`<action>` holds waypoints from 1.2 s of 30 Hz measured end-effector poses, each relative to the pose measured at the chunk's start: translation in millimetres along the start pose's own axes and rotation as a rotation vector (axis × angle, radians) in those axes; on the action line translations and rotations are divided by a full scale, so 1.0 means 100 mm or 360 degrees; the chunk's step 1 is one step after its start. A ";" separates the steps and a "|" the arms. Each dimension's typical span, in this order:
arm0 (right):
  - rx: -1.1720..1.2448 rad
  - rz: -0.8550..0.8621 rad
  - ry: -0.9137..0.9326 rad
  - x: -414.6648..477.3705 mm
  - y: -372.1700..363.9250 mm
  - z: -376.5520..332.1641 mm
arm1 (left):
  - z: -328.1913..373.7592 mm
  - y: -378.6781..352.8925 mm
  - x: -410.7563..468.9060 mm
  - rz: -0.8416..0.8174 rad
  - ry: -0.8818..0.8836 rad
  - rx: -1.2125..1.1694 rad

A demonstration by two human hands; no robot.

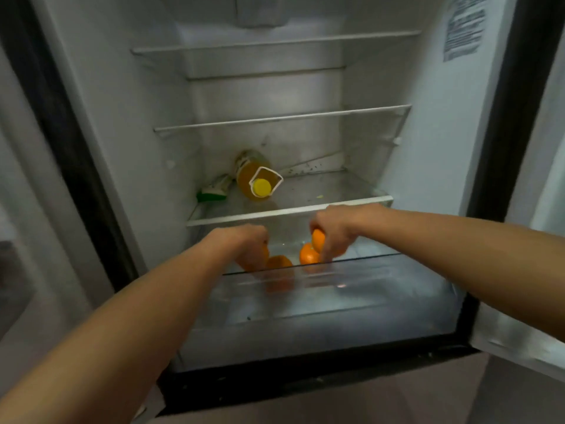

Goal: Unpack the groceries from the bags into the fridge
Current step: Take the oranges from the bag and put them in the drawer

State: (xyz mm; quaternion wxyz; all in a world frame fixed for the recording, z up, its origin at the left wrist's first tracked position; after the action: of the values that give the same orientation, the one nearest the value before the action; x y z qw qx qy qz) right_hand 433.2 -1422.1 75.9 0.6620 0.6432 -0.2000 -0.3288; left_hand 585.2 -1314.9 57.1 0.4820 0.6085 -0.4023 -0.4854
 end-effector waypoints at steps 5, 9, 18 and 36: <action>-0.0065 -0.0322 0.0210 0.55 -0.22 -0.33 | -0.17 -0.18 0.42 -0.0313 0.0110 0.0070; -0.0208 -0.0388 0.0272 0.83 -0.34 -0.46 | -0.33 -0.24 0.66 -0.0392 0.0192 0.0043; -0.0474 -0.0254 0.0398 0.81 -0.42 -0.45 | -0.46 -0.43 0.82 -0.0521 0.0235 -0.0088; -0.0260 0.0630 -0.0042 -0.51 0.02 -0.13 | -0.01 0.01 -0.50 0.0571 0.0152 0.0293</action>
State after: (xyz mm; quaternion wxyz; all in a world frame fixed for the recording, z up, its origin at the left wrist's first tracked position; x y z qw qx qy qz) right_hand 406.8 -1377.5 85.0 0.7610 0.5312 -0.3037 -0.2158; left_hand 576.1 -1267.4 68.3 0.5216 0.5908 -0.5235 -0.3237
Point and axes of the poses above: each hand's wrist, its own x-axis towards the middle knuckle, its own y-axis out of the back of the hand, z = x × y, the point moved 2 cm from there along x, towards the middle knuckle, and after that the axes turned 10 degrees about -y, right-handed, at the moved point
